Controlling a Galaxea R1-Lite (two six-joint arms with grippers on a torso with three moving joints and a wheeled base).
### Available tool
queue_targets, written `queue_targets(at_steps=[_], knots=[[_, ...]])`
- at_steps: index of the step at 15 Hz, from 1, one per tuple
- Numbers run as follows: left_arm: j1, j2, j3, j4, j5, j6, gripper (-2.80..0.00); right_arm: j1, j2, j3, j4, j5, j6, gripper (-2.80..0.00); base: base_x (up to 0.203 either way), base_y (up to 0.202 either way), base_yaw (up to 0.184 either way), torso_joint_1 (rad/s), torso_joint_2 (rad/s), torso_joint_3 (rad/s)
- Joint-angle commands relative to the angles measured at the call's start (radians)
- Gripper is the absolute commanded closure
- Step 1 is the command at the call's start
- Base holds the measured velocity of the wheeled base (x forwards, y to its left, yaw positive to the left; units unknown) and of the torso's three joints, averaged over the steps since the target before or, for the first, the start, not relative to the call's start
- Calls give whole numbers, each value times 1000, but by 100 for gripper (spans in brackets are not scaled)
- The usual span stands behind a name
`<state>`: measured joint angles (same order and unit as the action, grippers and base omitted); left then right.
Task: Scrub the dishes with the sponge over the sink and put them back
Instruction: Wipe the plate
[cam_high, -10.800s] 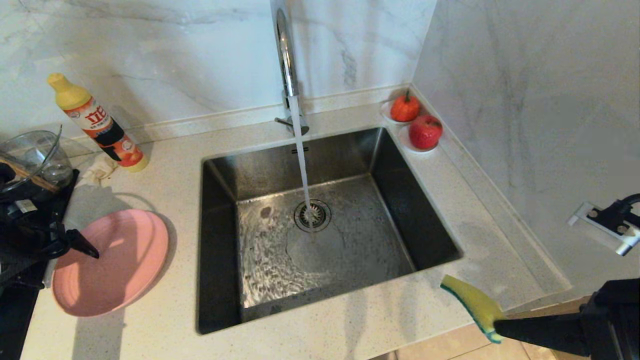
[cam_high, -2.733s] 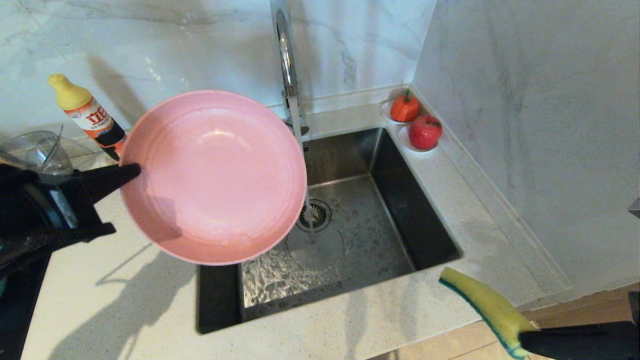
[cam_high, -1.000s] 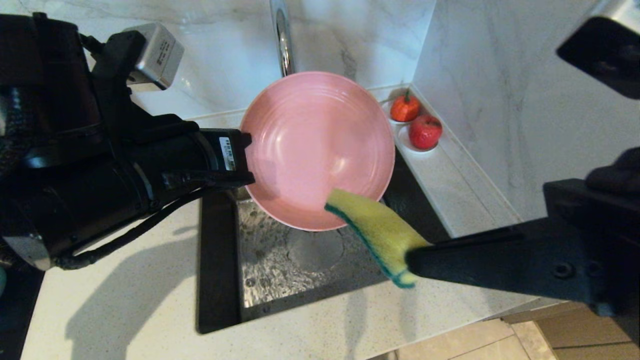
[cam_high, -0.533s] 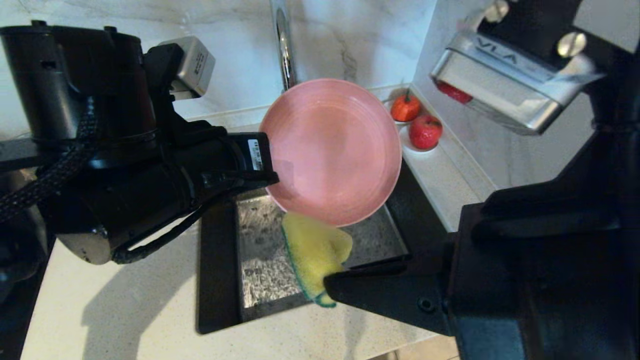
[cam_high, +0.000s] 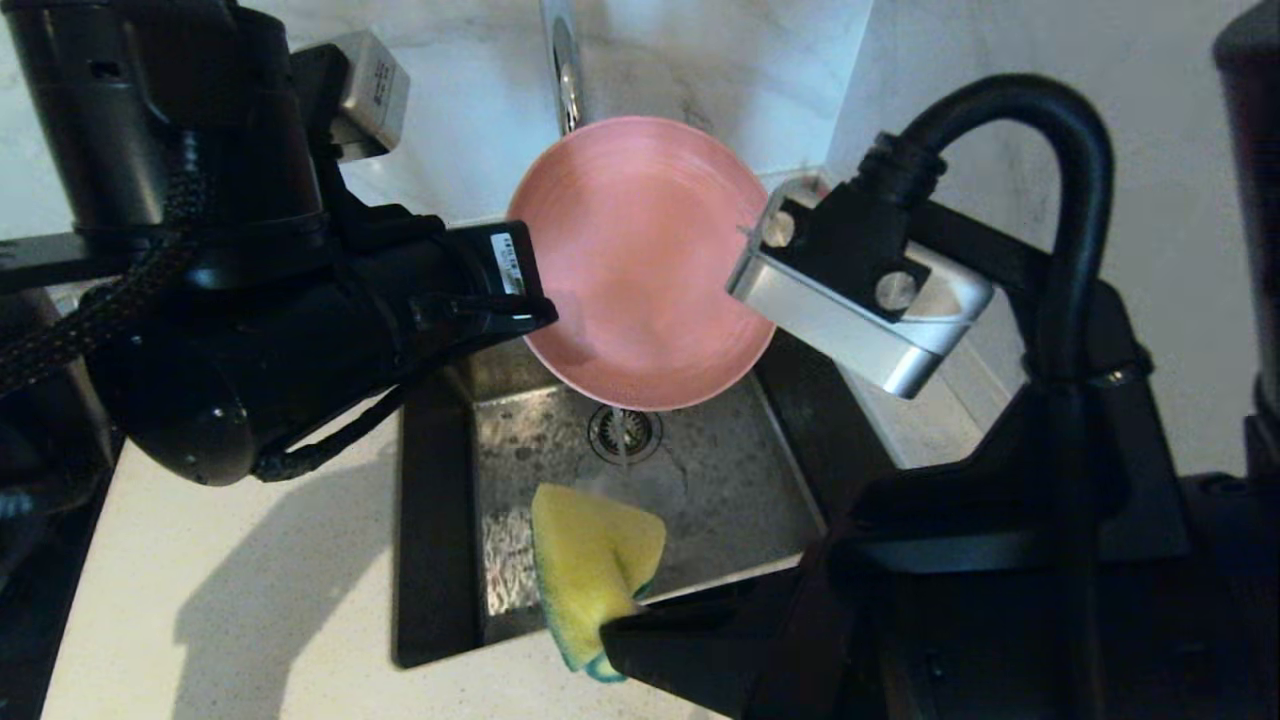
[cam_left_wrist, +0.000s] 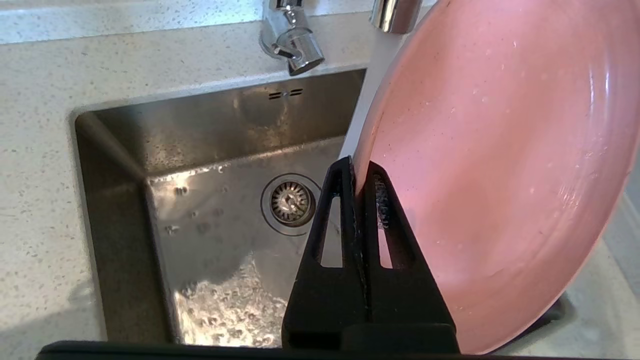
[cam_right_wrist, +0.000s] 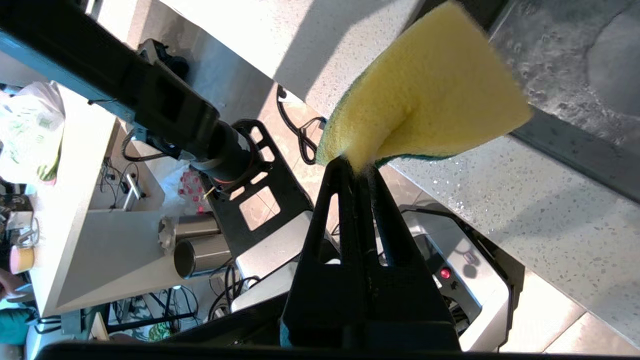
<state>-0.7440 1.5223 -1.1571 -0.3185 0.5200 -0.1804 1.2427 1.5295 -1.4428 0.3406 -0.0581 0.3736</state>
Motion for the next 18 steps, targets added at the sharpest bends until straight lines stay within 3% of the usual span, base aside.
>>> queue_targets(at_steps=[1, 6, 12, 18], knots=[[0, -33, 5, 2, 2, -3, 0, -13, 32, -8, -3, 1, 2, 0, 0, 0, 0, 0, 0, 0], [-4, -59, 62, -5, -10, -4, 0, -38, 87, -60, -9, -5, 2, 0, 0, 0, 0, 0, 0, 0], [-11, -83, 80, -2, -20, -5, 0, -155, 135, -120, -34, -5, -2, 0, 0, 0, 0, 0, 0, 0], [-23, -97, 92, -1, -20, -6, 0, -215, 141, -128, -65, -7, -13, 0, 0, 0, 0, 0, 0, 0]])
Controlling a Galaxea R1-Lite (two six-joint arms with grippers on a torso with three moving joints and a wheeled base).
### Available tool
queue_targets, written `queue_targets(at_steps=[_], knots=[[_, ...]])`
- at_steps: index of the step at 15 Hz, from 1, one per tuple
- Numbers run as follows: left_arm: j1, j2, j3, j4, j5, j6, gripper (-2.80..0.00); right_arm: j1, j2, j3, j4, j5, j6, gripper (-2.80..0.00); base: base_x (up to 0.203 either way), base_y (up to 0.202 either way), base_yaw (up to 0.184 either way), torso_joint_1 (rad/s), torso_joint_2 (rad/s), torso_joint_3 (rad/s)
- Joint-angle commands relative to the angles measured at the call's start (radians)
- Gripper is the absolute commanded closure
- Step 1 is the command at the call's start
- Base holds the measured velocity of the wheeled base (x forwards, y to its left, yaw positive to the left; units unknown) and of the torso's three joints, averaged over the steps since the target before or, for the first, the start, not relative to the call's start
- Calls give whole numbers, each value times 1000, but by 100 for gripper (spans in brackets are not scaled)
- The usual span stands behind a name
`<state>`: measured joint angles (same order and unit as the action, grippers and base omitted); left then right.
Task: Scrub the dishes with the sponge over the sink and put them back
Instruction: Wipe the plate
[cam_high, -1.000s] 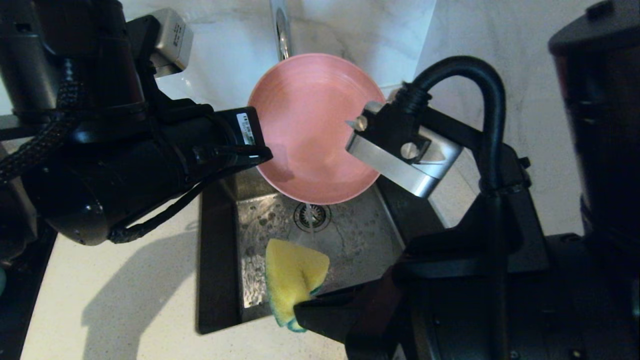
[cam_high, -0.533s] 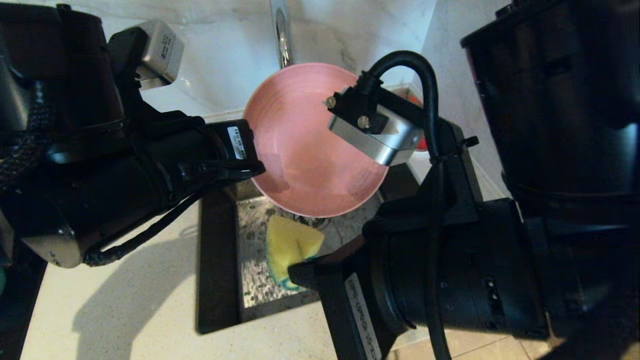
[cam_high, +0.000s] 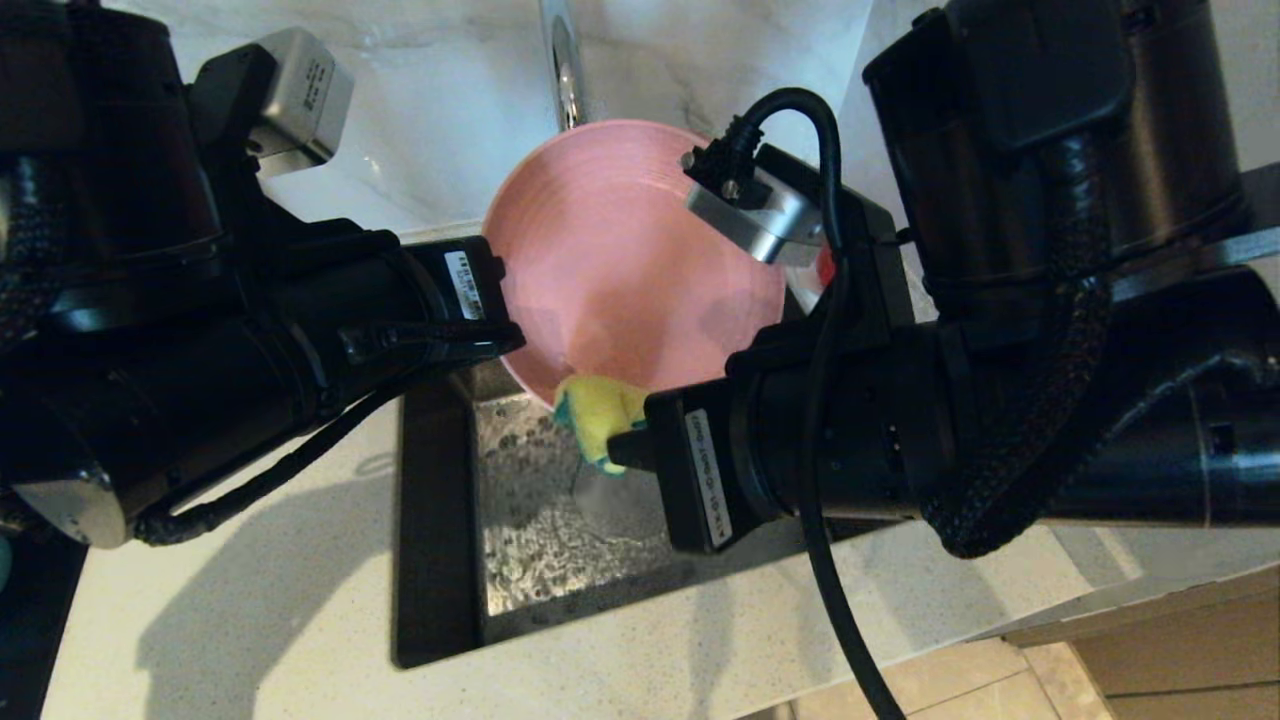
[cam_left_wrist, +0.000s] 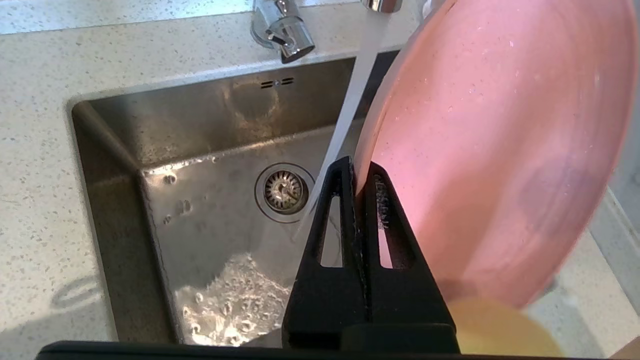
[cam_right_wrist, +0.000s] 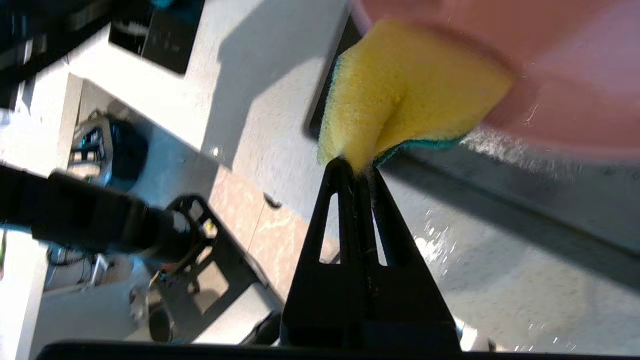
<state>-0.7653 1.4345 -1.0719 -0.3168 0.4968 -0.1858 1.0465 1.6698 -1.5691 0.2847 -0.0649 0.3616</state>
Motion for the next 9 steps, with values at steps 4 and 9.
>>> queue_targets(at_steps=[4, 9], knots=[[-5, -33, 41, -2, -11, 1, 0, -72, 5, -50, -18, 0, -3, 0, 0, 0, 0, 0, 0, 0], [-35, -89, 132, -9, -84, 28, 0, -94, 14, -61, -22, -13, -25, 0, 0, 0, 0, 0, 0, 0]])
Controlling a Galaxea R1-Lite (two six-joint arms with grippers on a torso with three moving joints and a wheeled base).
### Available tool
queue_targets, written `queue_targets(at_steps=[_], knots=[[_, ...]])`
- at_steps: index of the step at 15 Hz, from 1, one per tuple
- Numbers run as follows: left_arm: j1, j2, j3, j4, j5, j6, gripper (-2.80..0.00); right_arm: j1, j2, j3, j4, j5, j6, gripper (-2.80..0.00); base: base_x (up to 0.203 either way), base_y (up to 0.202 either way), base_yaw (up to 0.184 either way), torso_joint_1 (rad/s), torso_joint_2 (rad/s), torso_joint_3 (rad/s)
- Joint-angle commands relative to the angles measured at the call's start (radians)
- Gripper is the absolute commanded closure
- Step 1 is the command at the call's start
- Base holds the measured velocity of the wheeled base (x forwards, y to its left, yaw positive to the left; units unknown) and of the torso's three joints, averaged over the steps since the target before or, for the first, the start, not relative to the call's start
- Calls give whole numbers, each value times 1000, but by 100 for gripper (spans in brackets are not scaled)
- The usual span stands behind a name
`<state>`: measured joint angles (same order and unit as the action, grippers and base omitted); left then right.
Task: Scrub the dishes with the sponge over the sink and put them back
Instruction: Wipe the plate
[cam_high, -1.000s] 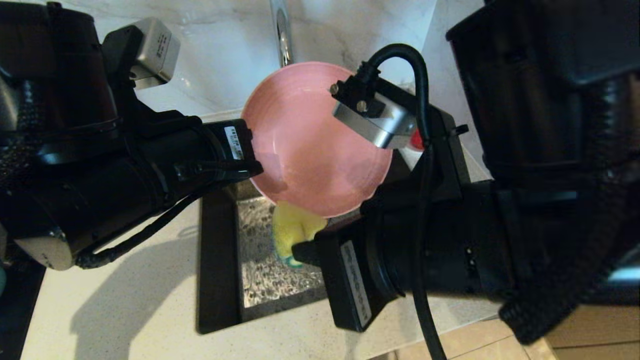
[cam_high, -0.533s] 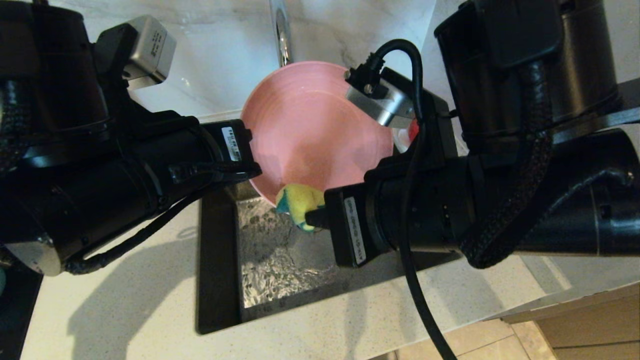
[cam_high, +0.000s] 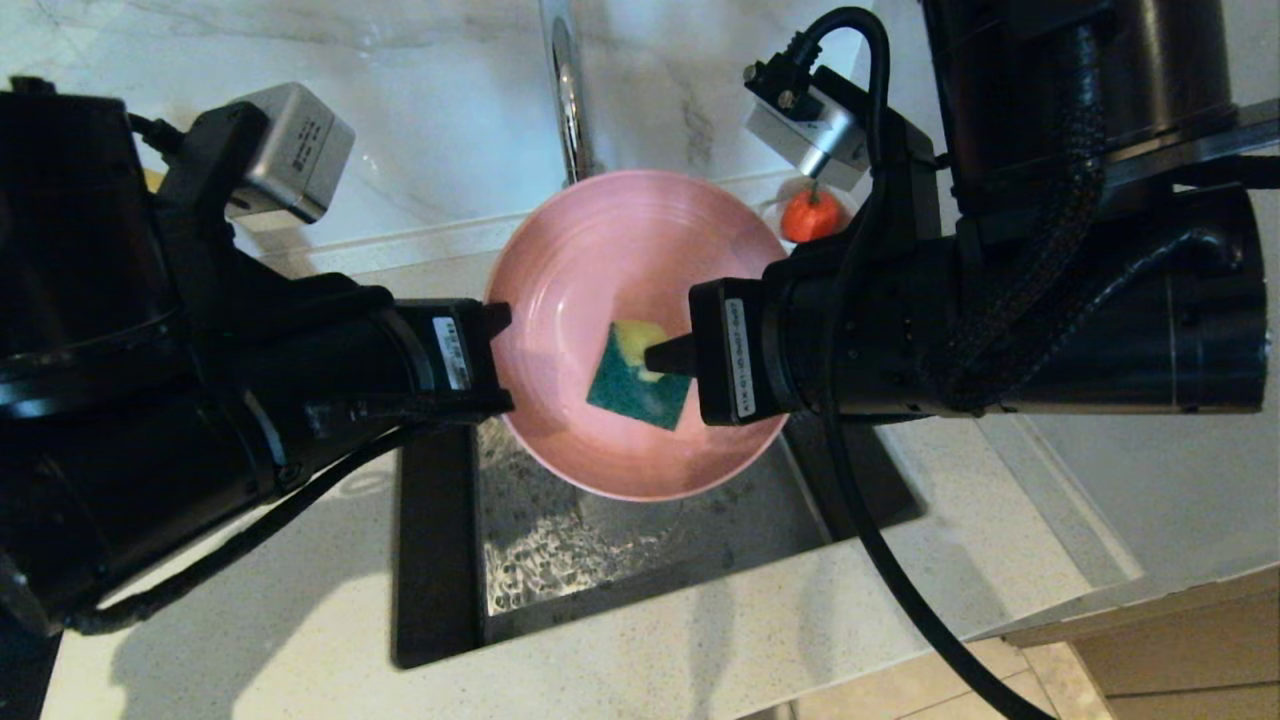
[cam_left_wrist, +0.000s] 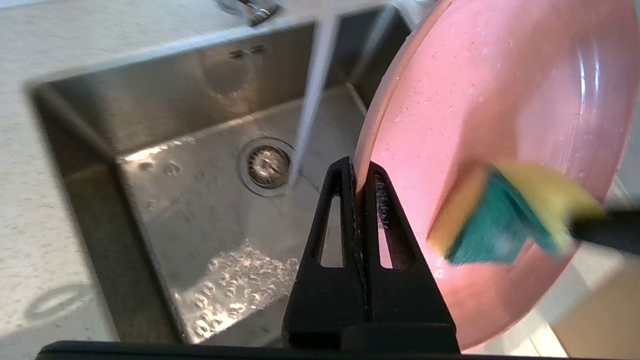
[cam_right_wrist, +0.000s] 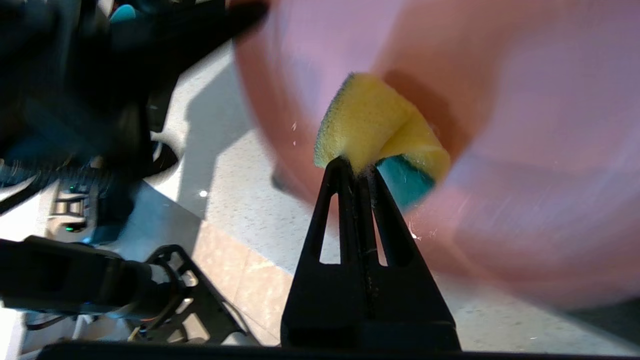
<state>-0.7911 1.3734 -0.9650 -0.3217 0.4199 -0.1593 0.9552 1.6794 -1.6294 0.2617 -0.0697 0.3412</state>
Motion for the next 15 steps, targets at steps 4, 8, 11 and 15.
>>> queue_targets(at_steps=[4, 8, 11, 15], knots=[[-10, -37, 33, -7, -12, 1, 0, -5, 15, -1, -44, -104, -62, 0, 0, 0, 0, 0, 0, 0], [-8, -37, 37, -8, -7, -3, 0, -15, -10, -22, -44, -105, -83, 0, 0, 0, 0, 0, 0, 0], [-8, -36, 35, -8, -6, -3, 0, -16, -25, -41, -42, -108, -112, 0, 0, 0, 0, 0, 0, 0], [-8, -13, 30, -8, -12, -6, 0, 14, -6, -66, -38, -105, -120, 0, 0, 0, 0, 0, 0, 0]])
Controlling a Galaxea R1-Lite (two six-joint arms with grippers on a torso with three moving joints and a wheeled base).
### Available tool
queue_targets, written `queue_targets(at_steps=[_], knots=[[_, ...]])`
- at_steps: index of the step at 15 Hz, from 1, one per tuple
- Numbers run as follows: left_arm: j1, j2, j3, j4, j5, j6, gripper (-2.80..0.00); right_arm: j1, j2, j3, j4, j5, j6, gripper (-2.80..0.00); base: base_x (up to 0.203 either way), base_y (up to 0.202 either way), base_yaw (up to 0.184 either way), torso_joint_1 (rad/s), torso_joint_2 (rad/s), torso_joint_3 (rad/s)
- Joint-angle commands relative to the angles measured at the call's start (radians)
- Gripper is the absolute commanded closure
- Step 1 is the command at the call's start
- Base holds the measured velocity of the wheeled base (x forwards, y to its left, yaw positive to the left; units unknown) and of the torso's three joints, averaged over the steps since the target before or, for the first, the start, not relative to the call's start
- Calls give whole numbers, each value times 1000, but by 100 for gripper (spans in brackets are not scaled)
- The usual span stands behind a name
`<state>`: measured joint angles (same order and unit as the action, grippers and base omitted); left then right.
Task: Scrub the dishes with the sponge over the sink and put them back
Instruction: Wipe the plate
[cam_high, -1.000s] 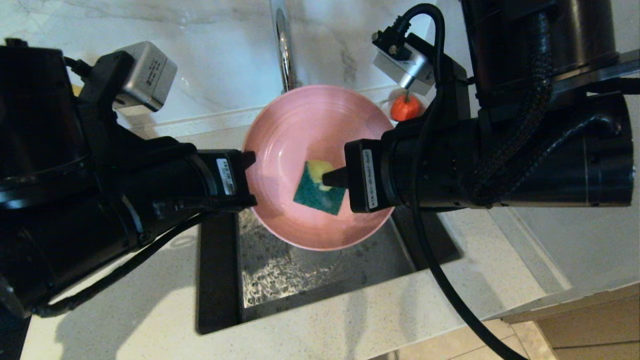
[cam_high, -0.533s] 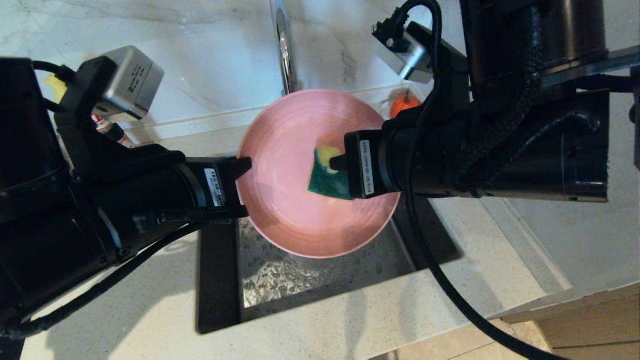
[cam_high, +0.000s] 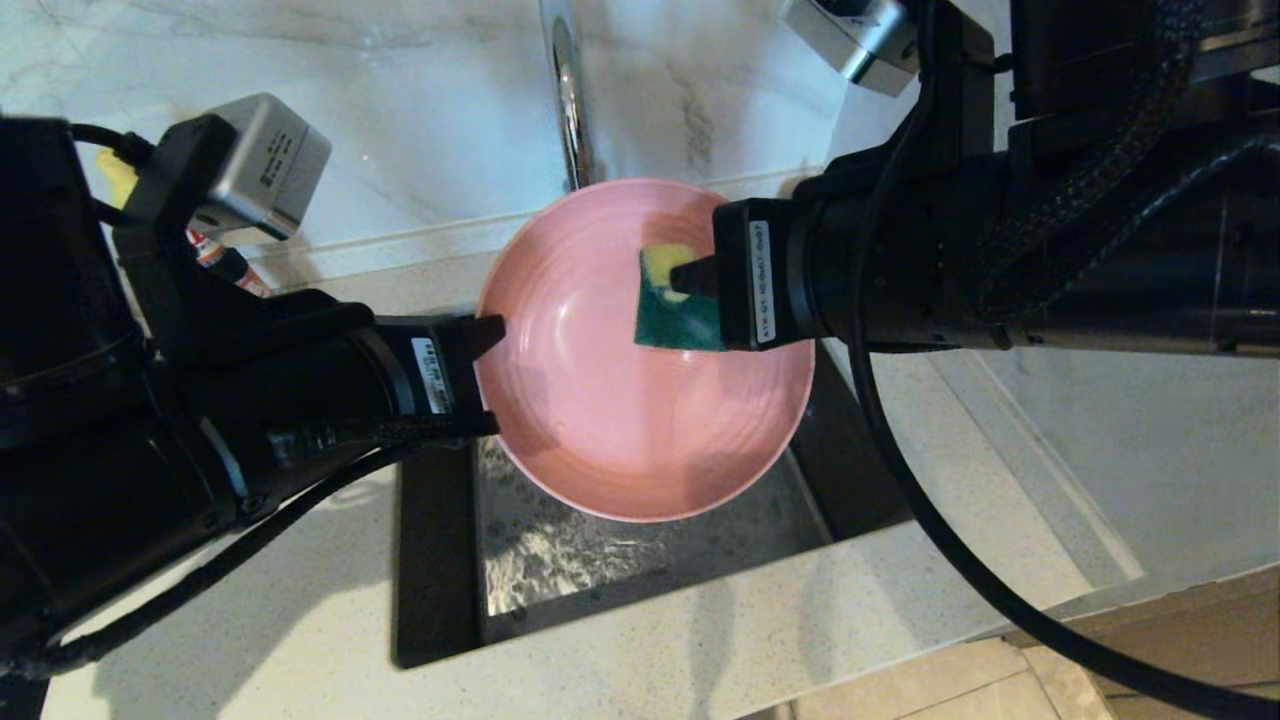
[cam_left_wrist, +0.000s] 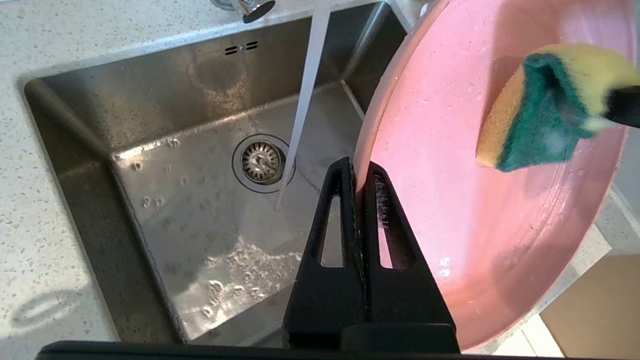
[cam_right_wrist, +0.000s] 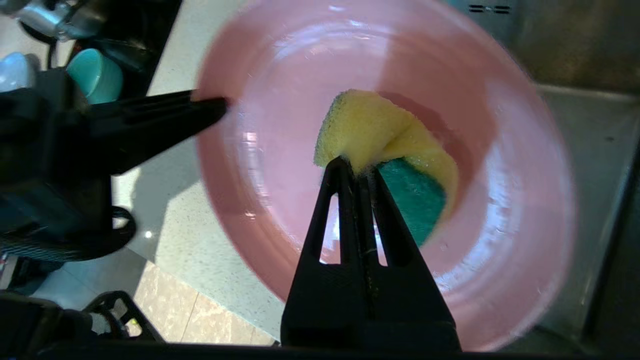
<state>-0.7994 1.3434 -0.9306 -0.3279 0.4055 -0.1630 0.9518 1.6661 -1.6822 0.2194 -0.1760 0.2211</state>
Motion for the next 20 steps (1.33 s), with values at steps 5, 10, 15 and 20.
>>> queue_targets(at_steps=[5, 10, 15, 20], knots=[[8, 51, -59, -3, 12, -11, 0, 118, 60, -18, 12, 0, 3, 0, 0, 0, 0, 0, 0, 0], [35, 76, -120, -3, 26, -12, 0, 176, 47, 34, 32, -46, 5, 0, 0, 0, 0, 0, 0, 0], [42, 48, -110, 3, 24, -11, 0, 130, -15, 137, 27, -52, 12, 0, 0, 0, 0, 0, 0, 0], [44, 40, -102, 1, 24, -12, 0, 23, -55, 151, 26, -51, 6, 0, 0, 0, 0, 0, 0, 0]])
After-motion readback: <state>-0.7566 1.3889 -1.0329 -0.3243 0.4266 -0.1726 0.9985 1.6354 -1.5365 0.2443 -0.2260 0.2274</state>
